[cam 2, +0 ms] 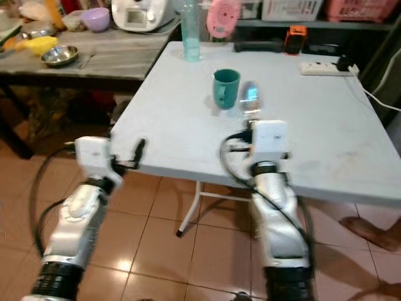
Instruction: Setting the table
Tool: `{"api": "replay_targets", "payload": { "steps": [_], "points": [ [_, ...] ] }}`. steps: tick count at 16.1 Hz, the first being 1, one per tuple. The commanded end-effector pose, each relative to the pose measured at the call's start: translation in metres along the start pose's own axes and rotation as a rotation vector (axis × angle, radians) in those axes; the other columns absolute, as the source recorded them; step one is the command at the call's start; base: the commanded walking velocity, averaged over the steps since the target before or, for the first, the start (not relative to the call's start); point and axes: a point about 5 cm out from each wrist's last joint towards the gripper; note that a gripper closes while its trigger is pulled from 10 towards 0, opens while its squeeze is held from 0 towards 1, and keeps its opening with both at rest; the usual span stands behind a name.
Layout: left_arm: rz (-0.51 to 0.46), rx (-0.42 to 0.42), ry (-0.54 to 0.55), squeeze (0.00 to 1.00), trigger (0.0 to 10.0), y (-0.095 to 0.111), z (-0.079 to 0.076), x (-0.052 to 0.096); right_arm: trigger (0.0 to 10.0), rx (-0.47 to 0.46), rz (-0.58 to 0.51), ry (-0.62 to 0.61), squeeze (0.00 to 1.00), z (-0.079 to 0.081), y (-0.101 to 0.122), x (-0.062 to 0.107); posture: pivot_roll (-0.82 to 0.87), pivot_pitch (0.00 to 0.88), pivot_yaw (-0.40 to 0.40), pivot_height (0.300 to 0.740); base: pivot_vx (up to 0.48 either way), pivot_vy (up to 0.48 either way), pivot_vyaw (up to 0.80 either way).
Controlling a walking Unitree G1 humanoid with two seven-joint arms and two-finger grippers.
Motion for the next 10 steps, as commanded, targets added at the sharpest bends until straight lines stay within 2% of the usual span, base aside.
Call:
{"api": "replay_targets", "payload": {
  "steps": [1,10],
  "points": [
    [0.001,-0.024,0.022,0.00,10.0,0.0006,0.0094,0.0022,10.0,-0.017,-0.016,0.021,0.00,0.0076,0.0028,0.0001,-0.03,0.105,0.072,0.740,0.000,0.394,-0.54],
    [-0.006,-0.029,0.016,0.00,10.0,0.0039,0.0064,-0.0005,10.0,-0.018,-0.016,0.021,0.00,0.0081,0.0020,-0.0013,-0.03,0.104,0.073,0.740,0.000,0.415,-0.53]
  ]
}}
Point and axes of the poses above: a point about 5 cm out from each wrist's last joint towards the gripper, its own x axis pointing back from the gripper into the wrist, its own y axis along the axis of the wrist's last joint, z = x × y, and after that the axes turned 2 degrees about -x, right-handed
